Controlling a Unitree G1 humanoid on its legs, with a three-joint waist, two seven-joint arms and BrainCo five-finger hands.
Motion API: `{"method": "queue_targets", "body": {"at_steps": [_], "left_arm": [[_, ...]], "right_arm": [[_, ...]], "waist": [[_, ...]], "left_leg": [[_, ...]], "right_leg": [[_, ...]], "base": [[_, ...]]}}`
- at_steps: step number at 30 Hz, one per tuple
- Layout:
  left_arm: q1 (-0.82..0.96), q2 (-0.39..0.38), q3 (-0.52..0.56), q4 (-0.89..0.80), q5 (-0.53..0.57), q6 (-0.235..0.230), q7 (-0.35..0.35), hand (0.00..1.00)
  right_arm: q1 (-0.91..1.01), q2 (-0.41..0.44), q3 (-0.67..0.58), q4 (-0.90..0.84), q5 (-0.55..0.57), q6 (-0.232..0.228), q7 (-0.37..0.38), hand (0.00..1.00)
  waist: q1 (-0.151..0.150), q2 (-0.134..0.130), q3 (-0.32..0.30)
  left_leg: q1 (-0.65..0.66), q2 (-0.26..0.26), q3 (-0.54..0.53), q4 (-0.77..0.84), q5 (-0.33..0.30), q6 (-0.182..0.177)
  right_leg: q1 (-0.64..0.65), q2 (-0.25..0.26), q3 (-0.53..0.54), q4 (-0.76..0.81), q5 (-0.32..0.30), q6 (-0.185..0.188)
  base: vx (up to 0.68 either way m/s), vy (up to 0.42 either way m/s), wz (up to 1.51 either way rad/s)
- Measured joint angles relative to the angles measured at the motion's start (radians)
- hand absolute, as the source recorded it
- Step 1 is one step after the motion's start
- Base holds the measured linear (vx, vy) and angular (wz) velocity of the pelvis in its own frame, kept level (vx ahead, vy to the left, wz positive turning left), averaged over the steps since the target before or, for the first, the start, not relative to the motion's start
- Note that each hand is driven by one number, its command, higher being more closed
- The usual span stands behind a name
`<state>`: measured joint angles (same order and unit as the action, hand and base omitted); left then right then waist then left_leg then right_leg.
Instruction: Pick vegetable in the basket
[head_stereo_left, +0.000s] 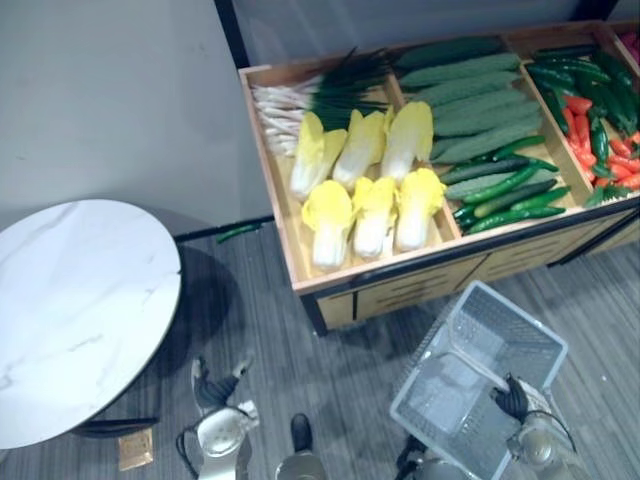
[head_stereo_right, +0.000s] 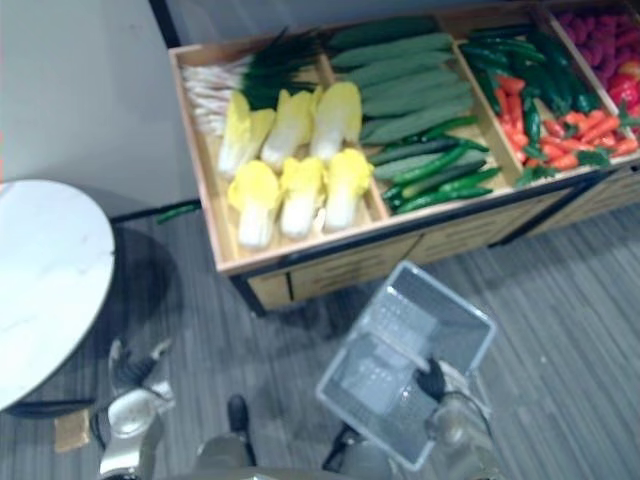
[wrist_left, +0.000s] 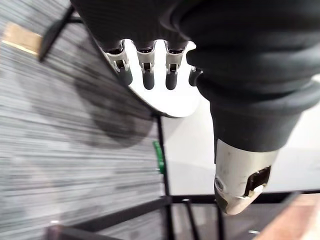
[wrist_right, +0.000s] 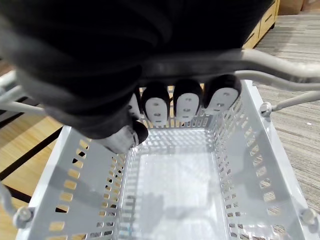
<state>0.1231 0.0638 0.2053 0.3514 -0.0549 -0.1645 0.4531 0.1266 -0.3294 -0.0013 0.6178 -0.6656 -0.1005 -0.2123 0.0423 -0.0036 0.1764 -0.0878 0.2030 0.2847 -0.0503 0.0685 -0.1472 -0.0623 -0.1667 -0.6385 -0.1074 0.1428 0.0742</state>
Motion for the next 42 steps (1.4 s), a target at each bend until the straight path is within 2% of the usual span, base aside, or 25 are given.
{"method": "queue_targets", "body": {"at_steps": [3,8,13,18,23,29,34,37,42], "left_arm": [[-0.002,-0.033,-0.039,-0.154,0.0,-0.008,0.001,0.0],[-0.023,-0.067,-0.072,-0.274,0.0,-0.024,0.005,0.0],[-0.089,-0.104,-0.095,-0.348,-0.001,-0.028,0.051,0.0],[-0.132,-0.094,-0.088,-0.334,0.031,-0.018,0.093,0.0],[-0.205,-0.057,-0.076,-0.248,0.056,0.024,0.132,0.0],[-0.252,-0.029,-0.042,-0.167,0.119,0.066,0.153,0.0],[-0.34,-0.012,-0.046,-0.034,0.157,0.101,0.166,0.0],[-0.348,-0.01,-0.05,-0.029,0.184,0.111,0.17,0.0],[-0.386,-0.004,-0.064,-0.019,0.219,0.122,0.17,0.0]], "right_arm": [[0.0,0.014,-0.037,0.022,0.0,0.001,-0.009,1.0],[-0.012,0.016,-0.036,0.064,-0.001,0.001,-0.02,1.0],[-0.022,0.015,-0.032,0.102,-0.006,0.001,-0.024,1.0],[-0.026,0.013,-0.03,0.11,-0.01,0.002,-0.023,1.0],[-0.04,0.012,-0.028,0.139,-0.016,0.004,-0.023,1.0],[-0.068,0.002,-0.002,0.145,-0.041,0.003,-0.022,1.0],[-0.088,-0.006,0.019,0.145,-0.042,0.002,-0.021,1.0],[-0.098,-0.006,0.026,0.146,-0.042,0.001,-0.022,1.0],[-0.106,-0.006,0.03,0.154,-0.042,0.001,-0.026,1.0]], "waist": [[-0.004,0.001,-0.001],[-0.012,0.002,-0.001],[-0.018,0.004,-0.002],[-0.042,0.004,-0.002],[-0.059,0.004,-0.003],[-0.069,0.004,-0.003],[-0.078,0.003,-0.003],[-0.094,0.003,-0.003],[-0.099,0.001,-0.002]], "left_leg": [[0.0,-0.012,0.0,0.0,-0.004,0.01],[0.003,-0.014,0.005,-0.001,-0.008,0.015],[0.007,-0.013,0.019,0.001,-0.009,0.014],[0.026,-0.013,0.037,0.002,-0.013,0.016],[0.037,-0.013,0.041,0.004,-0.032,0.016],[0.036,-0.013,0.069,0.011,-0.04,0.016],[0.037,-0.014,0.091,0.0,-0.041,0.015],[0.036,-0.014,0.093,-0.004,-0.041,0.014],[0.04,-0.015,0.102,-0.015,-0.043,0.013]], "right_leg": [[-0.001,-0.012,0.002,0.0,0.004,0.006],[-0.005,-0.013,0.013,0.0,0.005,0.006],[-0.021,-0.012,0.043,0.001,0.008,0.002],[-0.02,-0.011,0.07,0.001,0.015,-0.001],[-0.02,-0.011,0.085,0.0,0.02,-0.001],[-0.042,-0.011,0.115,0.0,0.022,-0.001],[-0.061,-0.009,0.137,0.0,0.026,-0.003],[-0.068,-0.007,0.141,0.0,0.031,-0.004],[-0.079,-0.005,0.154,0.0,0.031,-0.004]], "base": [[0.04,0.036,0.01],[0.06,0.011,-0.05],[0.06,-0.002,-0.15],[0.03,-0.001,-0.16],[0.0,0.007,-0.1],[0.0,0.005,-0.15],[0.03,0.004,-0.12],[0.05,-0.001,-0.07],[0.05,-0.004,-0.08]]}}
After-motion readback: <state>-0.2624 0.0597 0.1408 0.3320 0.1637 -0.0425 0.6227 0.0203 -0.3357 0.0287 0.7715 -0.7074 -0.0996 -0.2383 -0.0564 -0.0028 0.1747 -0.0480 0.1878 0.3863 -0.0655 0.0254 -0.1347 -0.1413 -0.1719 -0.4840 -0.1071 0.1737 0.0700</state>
